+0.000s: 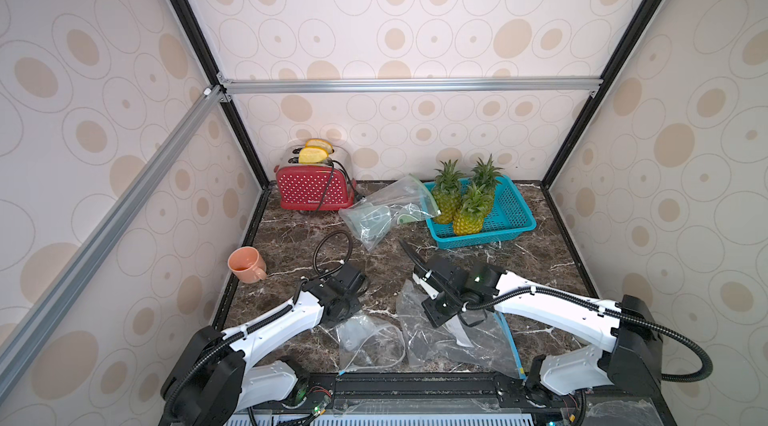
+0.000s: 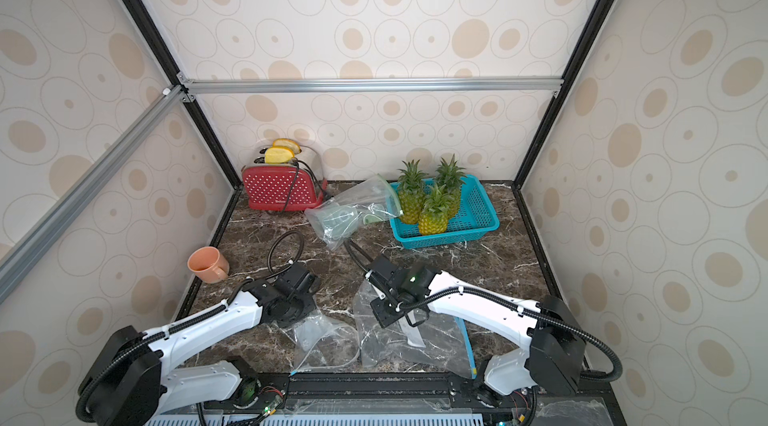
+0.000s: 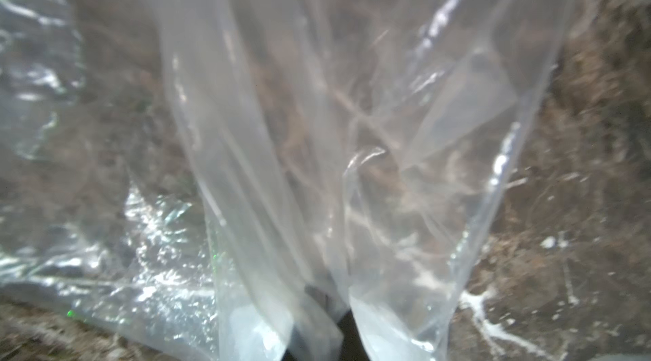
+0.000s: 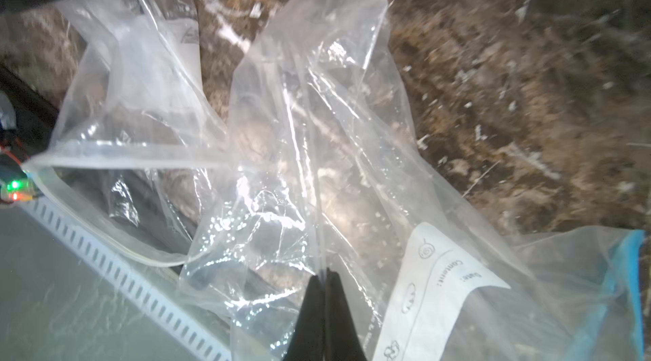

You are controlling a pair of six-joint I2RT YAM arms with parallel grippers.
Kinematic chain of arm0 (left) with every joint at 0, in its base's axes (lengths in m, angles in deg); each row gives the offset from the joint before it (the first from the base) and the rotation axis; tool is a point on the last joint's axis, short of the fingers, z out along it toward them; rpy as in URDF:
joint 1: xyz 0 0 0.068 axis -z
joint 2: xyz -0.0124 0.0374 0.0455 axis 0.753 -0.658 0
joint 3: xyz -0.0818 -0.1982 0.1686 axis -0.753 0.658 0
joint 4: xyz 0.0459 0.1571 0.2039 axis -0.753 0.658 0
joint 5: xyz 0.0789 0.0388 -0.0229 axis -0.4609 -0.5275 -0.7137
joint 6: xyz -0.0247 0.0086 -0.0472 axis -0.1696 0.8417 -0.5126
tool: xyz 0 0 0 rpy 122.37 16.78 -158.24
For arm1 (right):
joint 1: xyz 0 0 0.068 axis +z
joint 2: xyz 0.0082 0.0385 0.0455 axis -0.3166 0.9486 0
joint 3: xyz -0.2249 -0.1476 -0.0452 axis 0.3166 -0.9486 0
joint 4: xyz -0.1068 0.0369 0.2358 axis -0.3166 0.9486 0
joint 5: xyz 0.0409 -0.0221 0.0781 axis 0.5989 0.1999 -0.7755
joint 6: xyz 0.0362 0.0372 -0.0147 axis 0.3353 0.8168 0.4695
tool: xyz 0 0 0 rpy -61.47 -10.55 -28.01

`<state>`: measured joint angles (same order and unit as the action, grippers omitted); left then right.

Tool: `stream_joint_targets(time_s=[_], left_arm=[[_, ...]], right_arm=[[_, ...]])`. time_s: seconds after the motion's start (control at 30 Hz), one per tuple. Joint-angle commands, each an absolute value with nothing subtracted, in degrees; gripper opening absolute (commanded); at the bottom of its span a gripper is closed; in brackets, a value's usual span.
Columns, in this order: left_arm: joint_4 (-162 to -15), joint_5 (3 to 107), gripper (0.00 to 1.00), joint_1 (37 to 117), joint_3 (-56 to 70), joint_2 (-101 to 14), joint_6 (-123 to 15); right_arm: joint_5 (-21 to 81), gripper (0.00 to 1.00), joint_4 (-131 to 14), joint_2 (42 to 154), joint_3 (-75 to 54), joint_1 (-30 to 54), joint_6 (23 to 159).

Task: Open the zip-top bag and take out the pineapple
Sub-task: Move the zipper food storage bag to the center of the board.

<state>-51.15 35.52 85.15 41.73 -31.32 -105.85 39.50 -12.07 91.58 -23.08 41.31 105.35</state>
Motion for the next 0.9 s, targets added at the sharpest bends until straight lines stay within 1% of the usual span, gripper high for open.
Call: stream_joint_targets(time_s=[0.0,0.13,0.17,0.2,0.23,0.27,0.3,0.33,0.4,0.5,0.63,0.73,0.8,0.87], left_arm=[[-55.9,27.9,0.0,84.5,34.8,-33.5,-107.0],[-56.2,24.7,0.0,82.1,29.7,-35.6,-105.8],[-56.3,24.3,0.0,81.4,29.0,-35.8,-105.3],[-56.3,23.9,0.17,80.8,28.2,-35.7,-104.5],[-55.6,23.3,0.4,80.4,27.4,-35.6,-103.6],[-54.3,22.3,0.68,80.2,26.3,-35.5,-102.6],[-52.8,21.1,0.89,80.2,25.2,-35.3,-101.3],[-51.6,20.2,0.99,80.2,24.4,-35.1,-100.2],[-49.8,17.8,0.99,80.1,23.0,-34.7,-97.4],[-50.3,13.5,0.99,79.9,22.6,-33.4,-91.2],[-54.9,7.3,0.99,79.0,25.0,-29.8,-79.9],[-59.6,2.8,0.99,78.6,28.0,-27.4,-70.3],[-64.3,0.6,0.99,78.5,30.9,-26.9,-63.8],[-69.2,-2.2,0.99,78.4,33.7,-26.9,-58.5]], right_arm=[[42.4,0.0,-12.6,95.1,-14.7,36.5,96.3],[42.0,0.0,-10.8,102.4,-3.0,31.3,88.4],[41.9,0.09,-10.6,104.1,-0.2,30.4,87.1],[41.9,0.27,-9.5,105.6,2.7,29.9,86.1],[42.4,0.45,-7.9,106.7,5.3,29.7,85.3],[43.3,0.58,-6.2,107.5,7.8,29.7,84.6],[44.1,0.66,-4.9,107.3,9.2,29.7,84.1],[45.1,0.7,-4.6,106.5,9.4,29.7,84.0],[48.3,0.76,-4.5,103.5,8.4,29.7,84.1],[55.8,0.79,-6.0,95.5,2.4,29.6,85.7],[68.6,0.82,-17.2,76.6,-17.5,29.0,87.8],[79.3,0.89,-27.6,61.3,-34.8,26.9,85.4],[82.3,0.92,-31.7,53.9,-43.2,23.4,84.5],[82.2,0.99,-34.8,48.6,-49.9,18.0,83.7]])
